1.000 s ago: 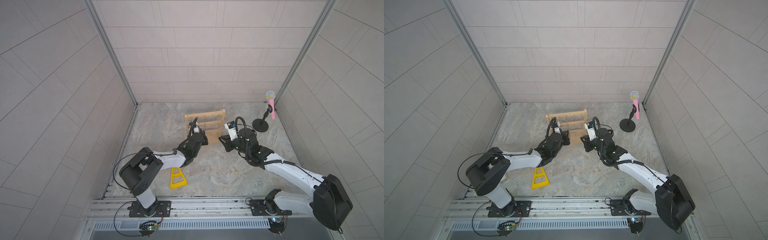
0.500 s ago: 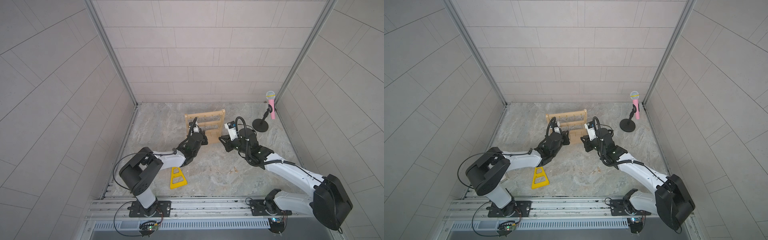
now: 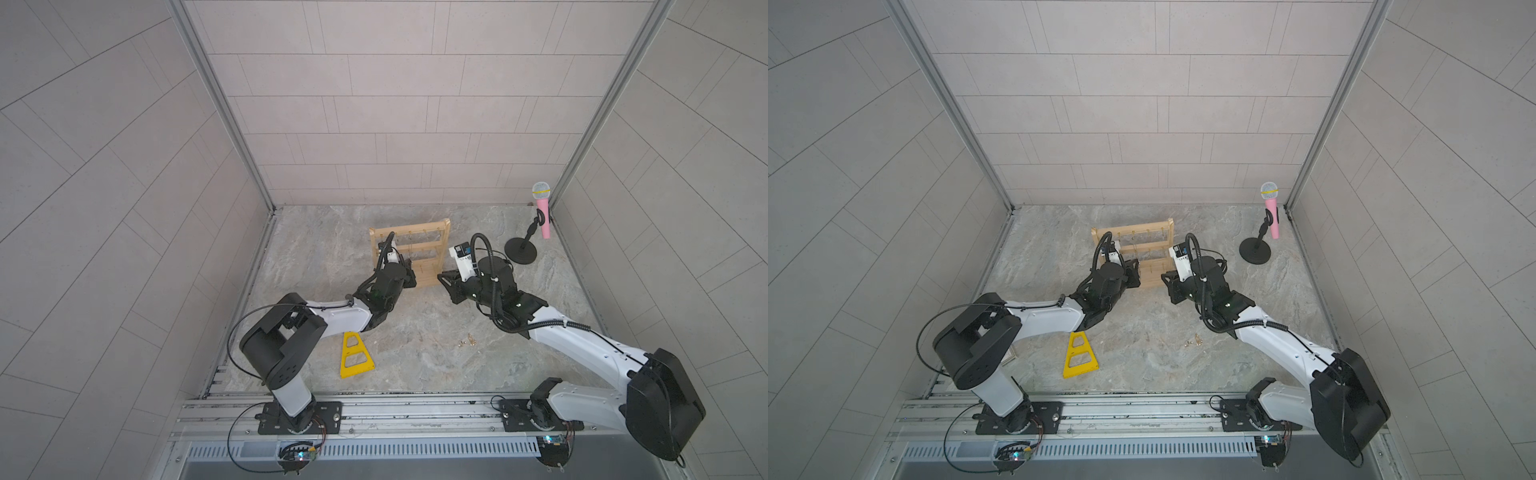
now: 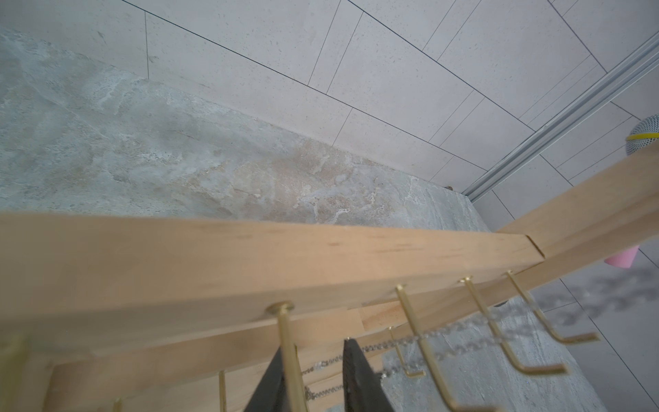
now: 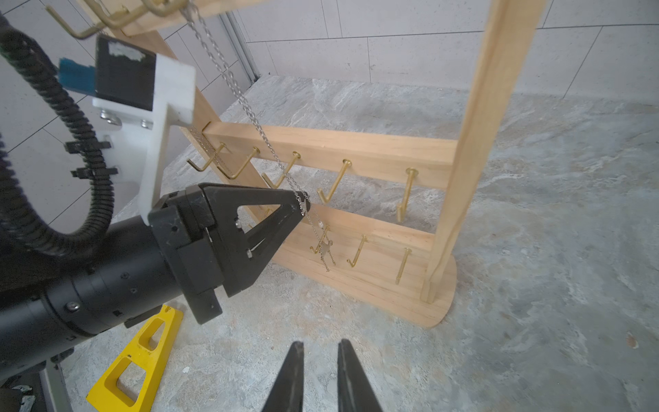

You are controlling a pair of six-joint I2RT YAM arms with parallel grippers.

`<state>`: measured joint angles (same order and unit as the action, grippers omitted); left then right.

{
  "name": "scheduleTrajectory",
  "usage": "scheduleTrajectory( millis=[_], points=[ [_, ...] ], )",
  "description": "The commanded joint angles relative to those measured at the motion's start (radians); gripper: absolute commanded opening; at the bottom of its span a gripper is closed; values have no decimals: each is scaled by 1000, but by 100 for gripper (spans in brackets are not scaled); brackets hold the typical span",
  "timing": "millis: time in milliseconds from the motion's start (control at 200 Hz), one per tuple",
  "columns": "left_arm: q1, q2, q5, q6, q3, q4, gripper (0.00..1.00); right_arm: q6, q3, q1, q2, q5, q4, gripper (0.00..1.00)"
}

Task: Hang the necklace on the jewelry display stand
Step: Hang the necklace on the stand.

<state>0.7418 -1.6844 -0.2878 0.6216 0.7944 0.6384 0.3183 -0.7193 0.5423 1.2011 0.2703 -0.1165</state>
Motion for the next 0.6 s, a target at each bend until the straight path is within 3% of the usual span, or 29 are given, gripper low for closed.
scheduleTrajectory(
  millis=[0, 595],
  points=[
    [-4, -13, 4, 15, 31, 12, 28, -1, 9, -4, 3, 1, -24, 21],
    [-2, 11, 4, 39, 12, -1, 30, 1, 6, -3, 7, 8, -29, 20]
  ],
)
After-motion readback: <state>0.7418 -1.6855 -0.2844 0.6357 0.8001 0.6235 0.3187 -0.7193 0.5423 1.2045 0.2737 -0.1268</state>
